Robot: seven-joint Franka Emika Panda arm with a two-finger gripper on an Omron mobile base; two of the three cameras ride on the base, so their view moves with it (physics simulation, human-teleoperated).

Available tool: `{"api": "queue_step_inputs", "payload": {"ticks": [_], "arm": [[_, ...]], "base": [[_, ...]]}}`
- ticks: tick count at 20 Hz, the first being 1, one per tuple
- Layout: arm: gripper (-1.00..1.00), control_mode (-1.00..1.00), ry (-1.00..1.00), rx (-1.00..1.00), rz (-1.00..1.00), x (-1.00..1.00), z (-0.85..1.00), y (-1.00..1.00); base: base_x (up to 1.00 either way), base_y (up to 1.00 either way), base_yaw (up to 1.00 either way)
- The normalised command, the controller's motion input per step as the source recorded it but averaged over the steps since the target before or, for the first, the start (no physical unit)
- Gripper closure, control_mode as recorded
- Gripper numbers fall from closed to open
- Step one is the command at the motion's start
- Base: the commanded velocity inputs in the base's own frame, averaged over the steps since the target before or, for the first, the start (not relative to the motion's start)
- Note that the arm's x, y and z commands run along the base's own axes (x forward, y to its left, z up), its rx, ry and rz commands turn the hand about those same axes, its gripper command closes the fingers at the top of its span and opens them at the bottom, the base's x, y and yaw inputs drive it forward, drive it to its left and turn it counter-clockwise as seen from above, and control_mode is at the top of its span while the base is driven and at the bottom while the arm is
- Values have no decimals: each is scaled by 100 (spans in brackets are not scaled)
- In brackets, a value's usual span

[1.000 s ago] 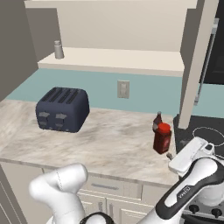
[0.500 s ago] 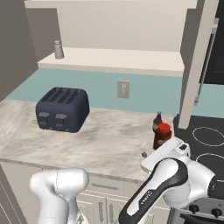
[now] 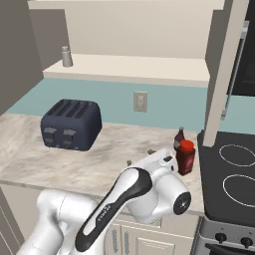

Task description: Collect the paprika, ketchup, and shaker from the cabinet and place them next to the stove.

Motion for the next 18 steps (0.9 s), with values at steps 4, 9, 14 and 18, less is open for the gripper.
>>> {"api": "queue_step_inputs", "payload": {"ticks": [4,9,14,18], "arm": [[-100,-100,0,7,-13,19,74,71],[-100,-100,4,7,-10,10,89,52],[-100,-100,13,7,-3,9,96,19],[-100,-100,16,6,0,9,91,5]], "base": [[0,0,0],[0,0,0],[0,0,0],[0,0,0]]}}
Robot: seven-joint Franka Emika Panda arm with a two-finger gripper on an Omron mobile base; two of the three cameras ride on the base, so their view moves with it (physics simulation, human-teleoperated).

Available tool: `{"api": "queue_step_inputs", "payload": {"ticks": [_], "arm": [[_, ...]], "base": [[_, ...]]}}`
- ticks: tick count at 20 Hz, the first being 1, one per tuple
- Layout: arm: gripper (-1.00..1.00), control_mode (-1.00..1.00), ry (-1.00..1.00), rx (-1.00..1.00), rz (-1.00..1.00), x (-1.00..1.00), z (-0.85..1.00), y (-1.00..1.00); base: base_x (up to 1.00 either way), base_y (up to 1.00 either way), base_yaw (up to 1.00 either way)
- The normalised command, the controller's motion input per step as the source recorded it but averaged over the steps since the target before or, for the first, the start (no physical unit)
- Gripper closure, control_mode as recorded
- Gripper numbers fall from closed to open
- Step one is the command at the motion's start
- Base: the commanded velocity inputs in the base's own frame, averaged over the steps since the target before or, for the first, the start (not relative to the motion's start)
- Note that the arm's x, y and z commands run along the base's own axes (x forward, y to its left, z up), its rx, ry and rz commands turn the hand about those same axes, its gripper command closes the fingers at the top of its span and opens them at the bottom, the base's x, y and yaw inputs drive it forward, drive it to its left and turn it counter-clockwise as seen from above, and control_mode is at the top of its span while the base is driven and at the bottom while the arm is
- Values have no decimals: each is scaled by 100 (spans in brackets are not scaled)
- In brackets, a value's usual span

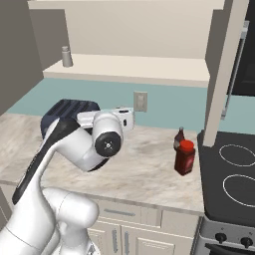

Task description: Collect the paprika, ketchup, and shaker from the cabinet and place them next to the stove.

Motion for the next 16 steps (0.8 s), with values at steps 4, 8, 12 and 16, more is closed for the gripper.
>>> {"api": "queue_step_inputs", "payload": {"ticks": [4,8,12,16], "arm": [[-100,-100,15,4,0,11,82,1],[-100,-100,8,0,1,9,40,1],[-100,-100,1,0,5,3,23,0],[-100,-100,0,0,3,0,5,1]], "base": [[0,0,0],[0,0,0],[0,0,0],[0,0,0]]}}
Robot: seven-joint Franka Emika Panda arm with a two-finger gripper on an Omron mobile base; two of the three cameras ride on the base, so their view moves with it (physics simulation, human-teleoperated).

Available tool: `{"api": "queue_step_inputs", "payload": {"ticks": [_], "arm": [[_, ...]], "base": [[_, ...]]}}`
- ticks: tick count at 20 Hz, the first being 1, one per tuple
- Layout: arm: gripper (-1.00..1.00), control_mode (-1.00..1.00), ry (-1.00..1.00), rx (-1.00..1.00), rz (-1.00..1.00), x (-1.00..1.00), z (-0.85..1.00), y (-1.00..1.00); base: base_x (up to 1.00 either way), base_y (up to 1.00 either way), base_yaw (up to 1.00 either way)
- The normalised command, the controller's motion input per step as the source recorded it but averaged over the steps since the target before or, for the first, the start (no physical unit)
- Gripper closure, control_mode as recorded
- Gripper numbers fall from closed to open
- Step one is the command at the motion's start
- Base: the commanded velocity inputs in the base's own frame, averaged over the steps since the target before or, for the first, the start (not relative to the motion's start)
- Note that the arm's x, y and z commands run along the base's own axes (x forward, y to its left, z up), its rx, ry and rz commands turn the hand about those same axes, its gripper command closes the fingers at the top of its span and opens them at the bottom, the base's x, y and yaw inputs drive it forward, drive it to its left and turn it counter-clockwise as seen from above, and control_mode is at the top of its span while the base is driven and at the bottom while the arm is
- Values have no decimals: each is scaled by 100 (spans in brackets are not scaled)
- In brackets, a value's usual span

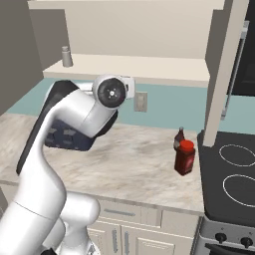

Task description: Collect the paprika, ketchup, and shaker from the cabinet and place them next to the stove.

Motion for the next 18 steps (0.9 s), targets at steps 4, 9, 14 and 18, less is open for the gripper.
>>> {"api": "queue_step_inputs", "payload": {"ticks": [4,9,14,18], "arm": [[-100,-100,0,0,0,0,0,3],[-100,-100,0,0,2,0,0,3],[-100,-100,1,0,1,24,0,35],[-100,-100,2,0,0,34,0,39]], "base": [[0,0,0],[0,0,0],[0,0,0],[0,0,0]]}}
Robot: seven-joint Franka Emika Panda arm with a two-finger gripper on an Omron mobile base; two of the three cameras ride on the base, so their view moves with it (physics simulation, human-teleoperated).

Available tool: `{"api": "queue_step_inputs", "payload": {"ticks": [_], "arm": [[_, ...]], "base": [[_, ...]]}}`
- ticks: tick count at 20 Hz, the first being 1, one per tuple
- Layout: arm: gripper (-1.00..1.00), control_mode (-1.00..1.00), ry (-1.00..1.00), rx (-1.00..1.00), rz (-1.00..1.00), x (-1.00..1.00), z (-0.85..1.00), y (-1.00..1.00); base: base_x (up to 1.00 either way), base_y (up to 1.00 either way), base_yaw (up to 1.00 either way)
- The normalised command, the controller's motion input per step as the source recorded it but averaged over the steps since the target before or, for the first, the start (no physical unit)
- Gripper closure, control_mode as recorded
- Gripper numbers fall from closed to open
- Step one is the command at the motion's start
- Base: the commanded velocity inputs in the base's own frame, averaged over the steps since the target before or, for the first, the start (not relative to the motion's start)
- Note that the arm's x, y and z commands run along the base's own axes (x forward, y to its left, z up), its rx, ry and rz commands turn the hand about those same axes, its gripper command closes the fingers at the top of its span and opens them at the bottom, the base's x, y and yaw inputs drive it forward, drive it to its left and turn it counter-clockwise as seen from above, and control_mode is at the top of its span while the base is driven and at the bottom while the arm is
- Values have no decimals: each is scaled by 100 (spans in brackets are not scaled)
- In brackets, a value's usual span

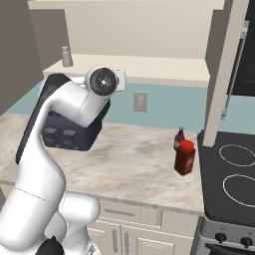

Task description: Collect the paprika, ketchup, and shaker from the cabinet and place them next to the stove.

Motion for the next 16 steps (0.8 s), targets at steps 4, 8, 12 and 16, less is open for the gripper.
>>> {"api": "queue_step_inputs", "payload": {"ticks": [4,8,12,16], "arm": [[-100,-100,0,0,1,37,9,22],[-100,-100,-2,0,4,24,34,19],[-100,-100,-2,0,4,20,33,23],[-100,-100,0,0,10,29,17,17]], "base": [[0,0,0],[0,0,0],[0,0,0],[0,0,0]]}}
